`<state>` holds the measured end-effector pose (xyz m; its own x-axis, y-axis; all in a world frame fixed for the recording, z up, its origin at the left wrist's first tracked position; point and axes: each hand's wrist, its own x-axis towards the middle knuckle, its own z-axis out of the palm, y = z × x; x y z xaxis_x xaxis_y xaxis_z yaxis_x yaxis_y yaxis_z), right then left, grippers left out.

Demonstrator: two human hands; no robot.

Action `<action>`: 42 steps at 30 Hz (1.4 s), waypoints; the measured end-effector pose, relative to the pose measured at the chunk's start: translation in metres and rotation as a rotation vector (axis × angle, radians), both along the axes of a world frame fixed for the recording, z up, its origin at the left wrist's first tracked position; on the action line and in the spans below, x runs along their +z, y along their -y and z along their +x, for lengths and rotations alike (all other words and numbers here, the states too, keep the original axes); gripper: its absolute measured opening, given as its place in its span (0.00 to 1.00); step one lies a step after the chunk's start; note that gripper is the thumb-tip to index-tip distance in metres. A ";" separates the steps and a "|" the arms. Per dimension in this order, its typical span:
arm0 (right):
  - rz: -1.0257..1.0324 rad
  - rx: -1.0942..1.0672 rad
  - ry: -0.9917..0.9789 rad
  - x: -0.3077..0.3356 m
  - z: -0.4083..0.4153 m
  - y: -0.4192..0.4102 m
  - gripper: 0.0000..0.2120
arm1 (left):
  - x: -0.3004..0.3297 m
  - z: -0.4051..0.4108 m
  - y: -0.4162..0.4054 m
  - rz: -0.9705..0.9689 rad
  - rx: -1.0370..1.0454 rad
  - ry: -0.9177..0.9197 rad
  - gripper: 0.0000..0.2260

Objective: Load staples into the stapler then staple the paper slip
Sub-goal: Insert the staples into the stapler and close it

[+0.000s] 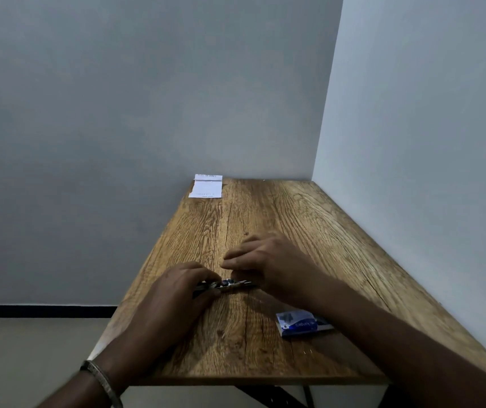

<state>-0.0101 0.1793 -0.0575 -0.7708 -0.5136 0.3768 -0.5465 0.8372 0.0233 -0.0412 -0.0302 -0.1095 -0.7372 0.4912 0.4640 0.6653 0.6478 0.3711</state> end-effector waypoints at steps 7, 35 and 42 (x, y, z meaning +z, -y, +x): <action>-0.057 -0.037 -0.015 -0.011 0.000 -0.012 0.13 | -0.001 -0.001 0.001 0.030 -0.006 0.011 0.09; -0.316 0.020 0.137 -0.010 -0.004 -0.013 0.08 | 0.002 0.001 0.000 0.048 -0.004 0.033 0.08; -0.360 0.079 0.124 -0.009 -0.009 -0.005 0.08 | 0.003 0.001 0.000 0.039 -0.012 0.031 0.08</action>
